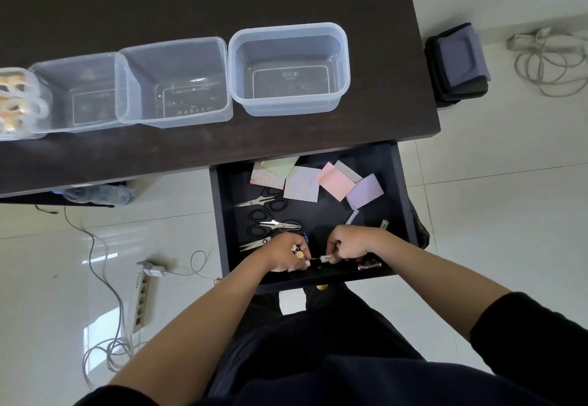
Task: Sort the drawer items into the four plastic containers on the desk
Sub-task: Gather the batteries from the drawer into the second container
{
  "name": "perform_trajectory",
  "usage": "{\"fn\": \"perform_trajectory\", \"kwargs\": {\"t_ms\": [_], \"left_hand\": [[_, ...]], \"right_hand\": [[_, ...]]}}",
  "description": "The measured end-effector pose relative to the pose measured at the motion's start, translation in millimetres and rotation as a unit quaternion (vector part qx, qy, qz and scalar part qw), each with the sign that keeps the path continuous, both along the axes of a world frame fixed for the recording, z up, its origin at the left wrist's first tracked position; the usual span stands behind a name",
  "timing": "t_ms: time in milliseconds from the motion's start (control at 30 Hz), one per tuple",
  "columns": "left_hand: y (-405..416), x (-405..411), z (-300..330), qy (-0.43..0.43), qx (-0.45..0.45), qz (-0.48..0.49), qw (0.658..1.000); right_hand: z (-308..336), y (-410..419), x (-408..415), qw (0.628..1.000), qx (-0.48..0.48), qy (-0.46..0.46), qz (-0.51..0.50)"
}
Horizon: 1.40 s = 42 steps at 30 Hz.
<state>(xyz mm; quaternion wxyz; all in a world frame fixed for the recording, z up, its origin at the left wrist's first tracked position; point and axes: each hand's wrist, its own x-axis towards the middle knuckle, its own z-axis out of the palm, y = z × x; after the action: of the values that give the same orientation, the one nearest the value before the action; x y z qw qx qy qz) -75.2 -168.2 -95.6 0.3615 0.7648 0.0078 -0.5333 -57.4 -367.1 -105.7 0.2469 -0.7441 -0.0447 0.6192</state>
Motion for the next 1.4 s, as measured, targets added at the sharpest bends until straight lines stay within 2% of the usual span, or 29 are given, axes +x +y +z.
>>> {"fn": "perform_trajectory", "kwargs": {"t_ms": [300, 700, 1067, 1233, 1400], "left_hand": [[4.3, 3.8, 28.2, -0.079, -0.016, 0.043, 0.996], [56.1, 59.6, 106.1, -0.195, -0.048, 0.071, 0.977], [159.5, 123.9, 191.1, -0.257, -0.076, 0.057, 0.962], [233.1, 160.5, 218.3, -0.312, -0.059, 0.09, 0.944], [302.6, 209.4, 219.2, -0.334, -0.035, 0.135, 0.932]], "right_hand": [[37.8, -10.5, 12.2, 0.984, 0.048, -0.091, -0.146], [130.4, 39.4, 49.8, 0.957, 0.091, -0.231, -0.149], [206.8, 143.9, 103.3, 0.916, 0.123, -0.321, -0.205], [231.2, 215.6, 144.3, 0.895, 0.152, -0.362, -0.212], [231.0, 300.4, 187.9, 0.869, 0.185, -0.392, -0.238]]}}
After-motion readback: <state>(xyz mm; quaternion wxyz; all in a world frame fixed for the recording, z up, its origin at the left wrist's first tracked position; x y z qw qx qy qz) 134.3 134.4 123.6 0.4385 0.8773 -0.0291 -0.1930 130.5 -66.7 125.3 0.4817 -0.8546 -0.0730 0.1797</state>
